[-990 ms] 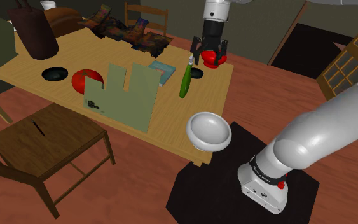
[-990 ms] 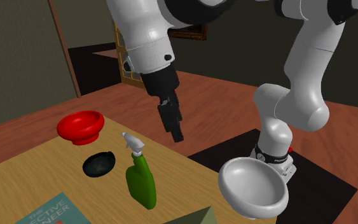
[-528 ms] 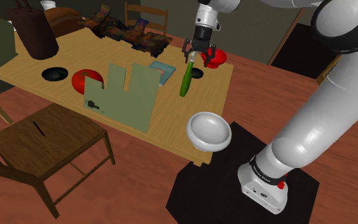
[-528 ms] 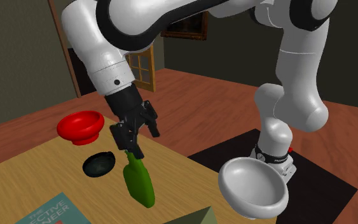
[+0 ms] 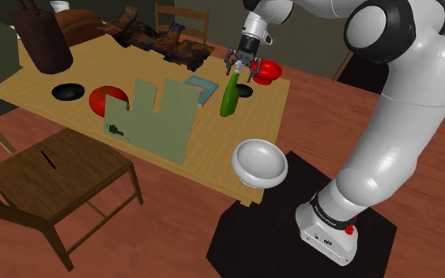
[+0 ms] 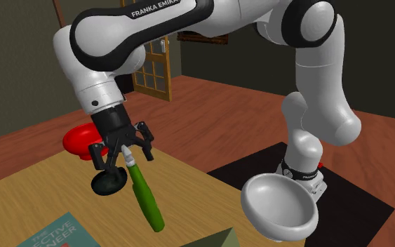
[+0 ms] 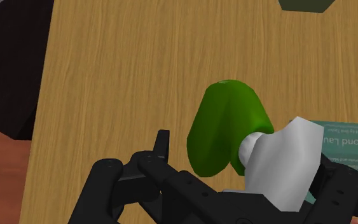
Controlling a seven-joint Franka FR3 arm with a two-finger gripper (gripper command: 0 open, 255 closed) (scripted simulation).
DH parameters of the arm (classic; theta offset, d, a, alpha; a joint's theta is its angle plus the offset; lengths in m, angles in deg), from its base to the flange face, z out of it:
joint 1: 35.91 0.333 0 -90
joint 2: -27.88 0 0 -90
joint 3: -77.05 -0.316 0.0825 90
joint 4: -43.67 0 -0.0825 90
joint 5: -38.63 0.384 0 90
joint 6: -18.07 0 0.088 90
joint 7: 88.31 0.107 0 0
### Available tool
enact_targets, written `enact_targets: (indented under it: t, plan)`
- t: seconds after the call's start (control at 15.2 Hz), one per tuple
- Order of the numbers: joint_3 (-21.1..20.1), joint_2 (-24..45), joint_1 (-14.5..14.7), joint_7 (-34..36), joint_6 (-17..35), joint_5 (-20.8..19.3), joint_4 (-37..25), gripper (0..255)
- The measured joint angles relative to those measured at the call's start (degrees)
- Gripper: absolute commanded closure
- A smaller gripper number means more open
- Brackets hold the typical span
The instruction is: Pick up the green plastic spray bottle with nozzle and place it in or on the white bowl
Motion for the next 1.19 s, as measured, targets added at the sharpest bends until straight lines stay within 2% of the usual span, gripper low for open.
enact_targets:
  t: [0.26,0.4,0.59,0.79,0.86,0.92,1.19]
  plan:
    - [-0.29,-2.54,0.74,0.26,2.79,0.47,3.36,0]
    - [-0.23,-2.03,0.53,-0.14,3.03,0.57,2.9,0]
    - [-0.47,-4.4,1.08,-0.35,5.56,0.67,6.32,0]
    - [-0.54,-3.75,1.0,-0.37,5.6,0.79,5.5,0]
    - [-0.53,-4.31,0.99,-0.51,5.76,0.73,6.23,255]
    - [-0.42,-5.01,0.91,-0.62,5.56,0.58,7.13,255]
    - [-0.42,-2.6,0.72,0.14,3.2,0.55,3.78,255]
